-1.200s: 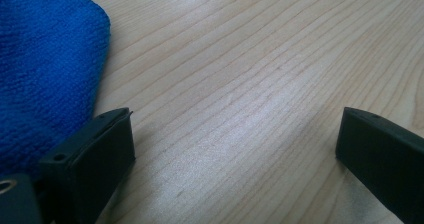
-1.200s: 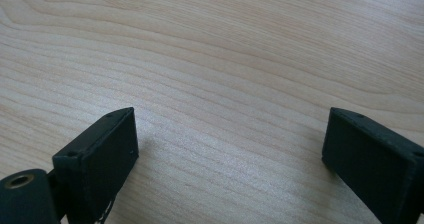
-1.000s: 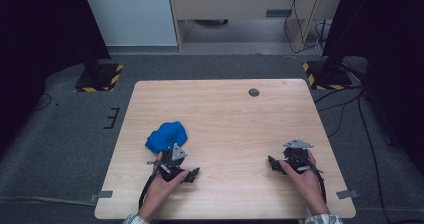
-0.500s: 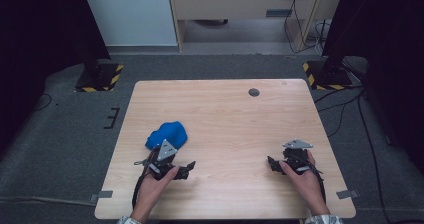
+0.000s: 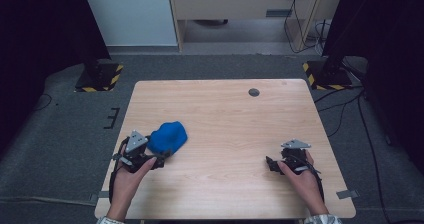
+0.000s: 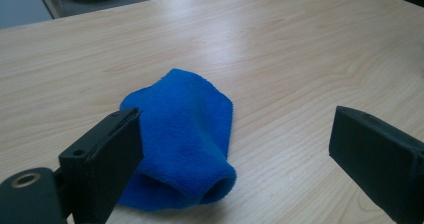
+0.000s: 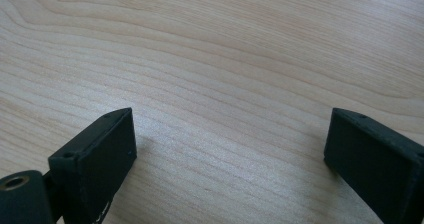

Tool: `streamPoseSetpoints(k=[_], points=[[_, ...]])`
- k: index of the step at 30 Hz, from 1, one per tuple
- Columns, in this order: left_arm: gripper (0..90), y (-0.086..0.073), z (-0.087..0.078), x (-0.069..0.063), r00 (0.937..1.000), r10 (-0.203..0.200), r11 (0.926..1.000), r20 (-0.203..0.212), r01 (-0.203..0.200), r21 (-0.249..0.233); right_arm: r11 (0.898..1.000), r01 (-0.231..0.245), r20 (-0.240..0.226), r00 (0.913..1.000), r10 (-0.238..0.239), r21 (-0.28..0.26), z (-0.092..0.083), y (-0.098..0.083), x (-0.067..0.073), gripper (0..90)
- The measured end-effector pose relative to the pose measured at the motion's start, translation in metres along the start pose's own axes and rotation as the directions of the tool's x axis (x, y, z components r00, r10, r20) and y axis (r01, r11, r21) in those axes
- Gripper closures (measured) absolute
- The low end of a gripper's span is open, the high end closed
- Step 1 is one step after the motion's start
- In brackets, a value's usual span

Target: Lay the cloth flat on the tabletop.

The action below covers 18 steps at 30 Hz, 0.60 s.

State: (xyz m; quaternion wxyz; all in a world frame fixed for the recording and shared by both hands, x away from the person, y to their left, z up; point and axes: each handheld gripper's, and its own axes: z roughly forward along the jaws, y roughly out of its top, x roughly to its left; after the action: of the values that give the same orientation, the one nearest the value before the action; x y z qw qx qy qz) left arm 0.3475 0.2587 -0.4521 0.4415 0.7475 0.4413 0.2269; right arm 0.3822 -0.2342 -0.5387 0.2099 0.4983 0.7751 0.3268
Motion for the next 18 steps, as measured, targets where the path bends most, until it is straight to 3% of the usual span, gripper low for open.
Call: streamPoseSetpoints(k=[4, 8, 11, 13, 15, 18], points=[[5.7, -0.001, 0.002, 0.005, 0.9998, -0.005, 1.0, -0.021, 0.006, 0.007, 1.0, 0.0, -0.001, 1.0, 0.0, 0.0, 0.001, 0.0, 0.001, 6.2], [5.5, 0.002, 0.014, 0.014, 0.9975, -0.051, 0.9986, -0.048, 0.052, 0.007, 1.0, 0.002, -0.008, 1.0, -0.002, 0.001, 0.0, 0.0, 0.001, 6.3], [6.2, 0.003, 0.023, 0.018, 0.9976, -0.052, 0.9981, -0.046, 0.054, 0.029, 1.0, 0.005, -0.009, 0.9999, -0.005, 0.001, 0.001, 0.001, 0.001, 6.2], [15.7, 0.001, 0.027, 0.02, 0.998, -0.058, 0.9978, -0.024, 0.058, 0.033, 1.0, 0.005, -0.008, 0.9999, -0.005, 0.001, 0.001, 0.001, 0.001, 6.2], [13.8, -0.001, 0.032, 0.02, 0.9977, -0.064, 0.9972, -0.022, 0.065, 0.037, 1.0, 0.006, -0.007, 1.0, -0.006, 0.001, 0.001, 0.001, 0.001, 6.0], [8.7, -0.01, 0.038, 0.02, 0.996, -0.055, 0.9965, -0.07, 0.059, 0.06, 1.0, 0.001, -0.006, 1.0, -0.001, 0.004, 0.002, 0.002, 0.003, 5.8]])
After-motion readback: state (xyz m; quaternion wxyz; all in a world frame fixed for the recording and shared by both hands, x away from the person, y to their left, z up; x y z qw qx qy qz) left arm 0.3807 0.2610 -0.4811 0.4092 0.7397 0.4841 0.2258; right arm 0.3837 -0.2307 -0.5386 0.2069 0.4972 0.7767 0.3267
